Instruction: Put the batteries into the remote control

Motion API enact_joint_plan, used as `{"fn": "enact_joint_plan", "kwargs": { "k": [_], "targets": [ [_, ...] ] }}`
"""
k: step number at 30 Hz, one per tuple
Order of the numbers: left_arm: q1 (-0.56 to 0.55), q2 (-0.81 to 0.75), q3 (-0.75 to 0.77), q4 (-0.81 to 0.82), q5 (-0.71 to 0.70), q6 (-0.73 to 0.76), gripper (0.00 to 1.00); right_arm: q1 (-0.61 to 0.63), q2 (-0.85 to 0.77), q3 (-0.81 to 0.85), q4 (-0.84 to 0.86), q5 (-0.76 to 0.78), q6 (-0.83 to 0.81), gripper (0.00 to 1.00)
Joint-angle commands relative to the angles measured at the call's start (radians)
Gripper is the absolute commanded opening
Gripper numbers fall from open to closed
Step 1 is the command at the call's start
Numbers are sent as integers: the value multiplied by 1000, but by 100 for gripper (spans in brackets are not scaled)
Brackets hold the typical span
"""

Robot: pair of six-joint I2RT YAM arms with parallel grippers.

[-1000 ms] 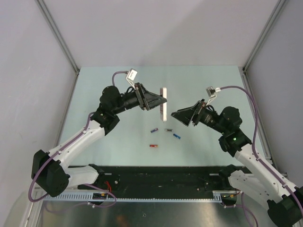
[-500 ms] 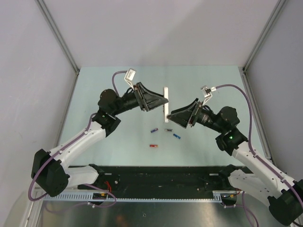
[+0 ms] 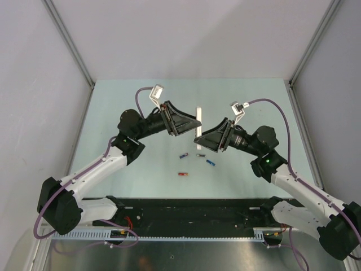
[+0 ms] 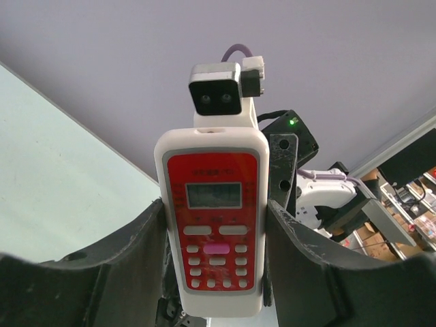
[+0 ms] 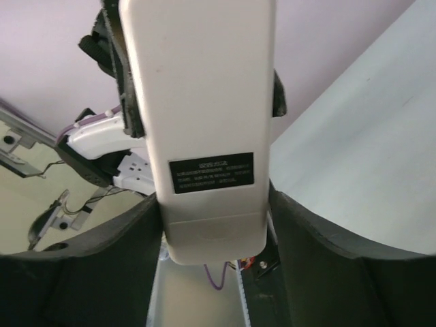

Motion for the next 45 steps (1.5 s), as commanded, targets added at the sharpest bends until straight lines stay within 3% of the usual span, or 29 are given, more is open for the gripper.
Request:
{"fn": "enact_joint_plan", "kwargs": {
  "k": [1,3,5,6,7,8,10,11,15,17,18,19,21,24,30,33,41,45],
  "targets": [
    [-7,-28,-8,75,6,-19,1,8,-4,37,58,-23,5,63],
    [-7,-26,-12,78,-1,-19,6,11,-7,37,57,-30,2,55],
    [-7,-25,-10,78,-2,-19,22,13,-9,37,55,-42,-2,51],
    [-8,-20,-9,79,2,-18,33,16,-9,37,54,-45,-4,47],
    [-7,-18,-5,79,3,-18,65,18,-12,37,51,-49,-5,44],
    [-7,-15,-5,78,4,-19,79,18,-18,39,49,-56,-8,42],
    [-2,-11,-5,79,3,-22,93,19,-35,40,29,-62,-28,38],
    [0,-9,-5,79,7,-24,95,19,-43,46,7,-59,-41,37],
    [36,-12,-22,79,7,-27,98,39,-87,101,-269,5,-215,37],
    [55,-32,-42,76,1,-22,100,59,-107,167,-406,134,-307,38],
    [67,-38,-50,67,-2,-15,100,91,-109,193,-551,195,-345,38],
    [70,-50,-51,44,-13,-2,100,108,-109,216,-610,320,-423,38],
    [66,-60,-36,-87,-36,73,100,164,-98,272,-735,441,-479,37],
    [46,-81,-39,-190,-100,133,100,215,-83,307,-811,608,-544,37],
    [-23,-126,4,-350,-272,228,100,356,-31,332,-879,915,-588,35],
    [-74,-121,28,-416,-355,269,99,419,3,338,-883,995,-594,35],
    [-123,-81,-1,-435,-424,262,92,436,25,338,-822,989,-571,35],
    [-138,-55,-10,-415,-439,248,77,439,25,338,-804,981,-564,35]
  ]
}}
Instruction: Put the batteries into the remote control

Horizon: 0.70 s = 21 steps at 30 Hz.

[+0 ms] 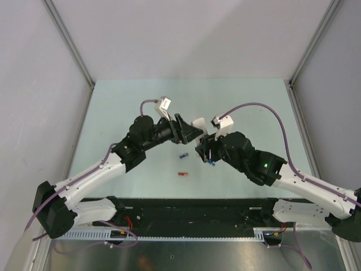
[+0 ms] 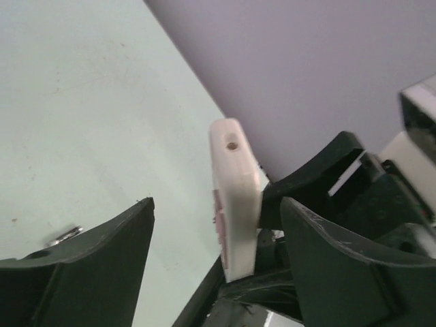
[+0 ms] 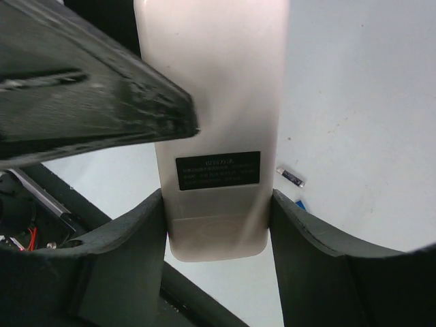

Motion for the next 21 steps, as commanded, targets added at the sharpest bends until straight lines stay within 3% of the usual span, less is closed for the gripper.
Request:
{"fn": "enact_joint_plan", "kwargs": {
  "k": [1,8,16,21],
  "targets": [
    [-23,23,12,28,-46,2,75,7,-9,51,75,31,7,35],
    [-42,80,20,76,-23,-18,63,10,-2,51,90,17,15,35],
    [-44,86,20,108,-46,-23,56,13,4,51,83,11,22,35],
    [-44,88,26,114,-49,-15,38,15,1,51,80,12,28,35]
  ]
}}
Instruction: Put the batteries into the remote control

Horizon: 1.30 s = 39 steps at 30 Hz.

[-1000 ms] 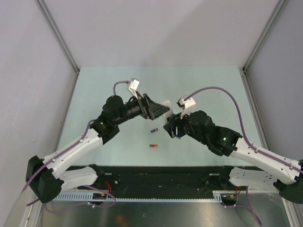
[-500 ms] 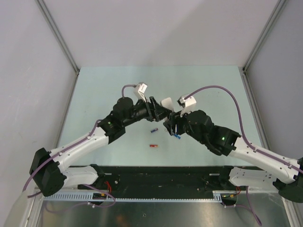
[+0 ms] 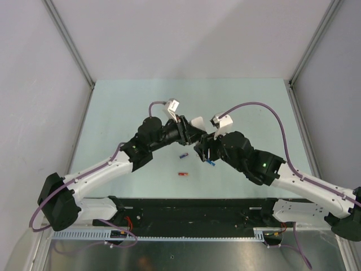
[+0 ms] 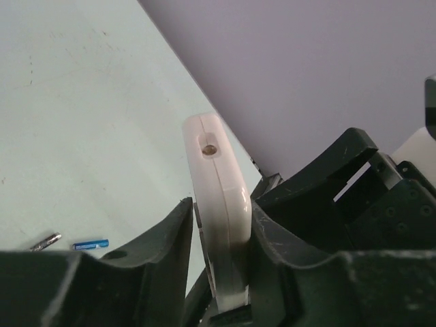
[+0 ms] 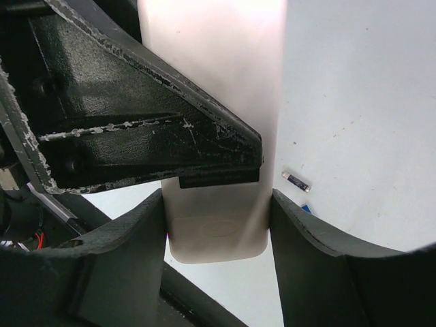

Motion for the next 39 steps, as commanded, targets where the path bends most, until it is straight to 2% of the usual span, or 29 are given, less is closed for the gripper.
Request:
{"fn": "enact_joint_plan", "kwargs": {
  "k": [1,3,4,5,6,7,10,11,15,17,21,22,23,28,30,35,39],
  "targets": [
    [-1,3,29,42,-25,6,36,11,-4,46,49,10,19,35],
    [-1,5,29,48,-17,4,25,11,-6,48,47,9,21,36],
    [-1,5,26,49,-12,4,21,11,-6,46,49,8,22,46],
    [-1,3,23,51,-12,4,10,12,-9,46,47,8,24,55],
    [-1,3,20,54,-14,6,5,11,-12,46,44,10,28,63],
    [-1,-3,16,54,-21,7,0,11,-15,46,39,10,39,79],
    [-1,-11,11,54,-34,15,0,11,-58,46,32,-7,53,96],
    [5,-14,11,54,-34,17,0,9,-84,46,29,-28,61,99],
    [45,-8,17,68,4,-8,0,-18,-127,45,-20,-85,93,100],
    [84,-4,5,103,73,-34,0,-57,-136,36,-40,-116,126,100],
    [158,3,-63,305,205,-167,0,-162,-182,-44,25,-227,214,100],
    [184,9,-98,342,228,-195,0,-191,-208,-94,80,-266,238,100],
    [195,14,-115,380,248,-244,0,-262,-219,-114,110,-368,261,100],
    [217,46,-182,569,363,-322,0,-446,-218,-201,274,-693,392,100],
    [218,55,-195,612,383,-347,0,-482,-210,-228,338,-749,421,100],
    [218,71,-219,666,416,-382,0,-489,-147,-265,481,-869,483,98],
    [218,98,-210,701,440,-422,0,-485,-87,-296,550,-923,506,87]
  ]
}}
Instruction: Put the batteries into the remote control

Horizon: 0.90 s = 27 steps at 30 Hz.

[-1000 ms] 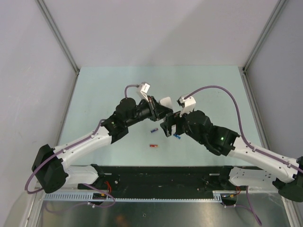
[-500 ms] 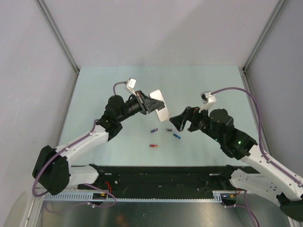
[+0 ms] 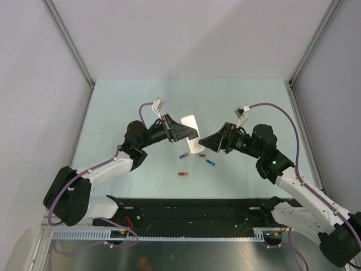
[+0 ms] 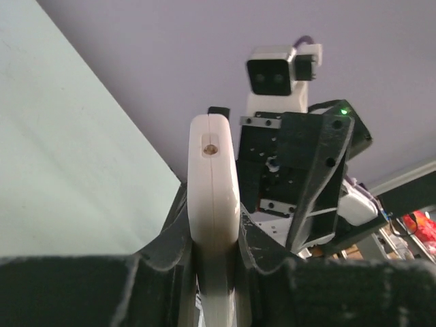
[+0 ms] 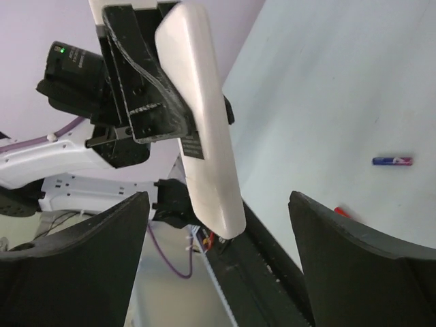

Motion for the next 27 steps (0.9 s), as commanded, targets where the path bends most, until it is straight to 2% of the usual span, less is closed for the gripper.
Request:
{"fn": "enact_joint_plan", "kwargs": {
  "k": [1,9,23,27],
  "targets": [
    [2,30,14,126,69,-72,0,2,48,-34,146,-123,54,85],
    [1,80,41,158,75,-110,0,7,103,-38,201,-145,60,71],
    [1,79,49,191,81,-143,0,27,191,-46,267,-163,93,47],
    [1,77,57,195,72,-147,0,44,195,-46,244,-162,83,35]
  ]
}}
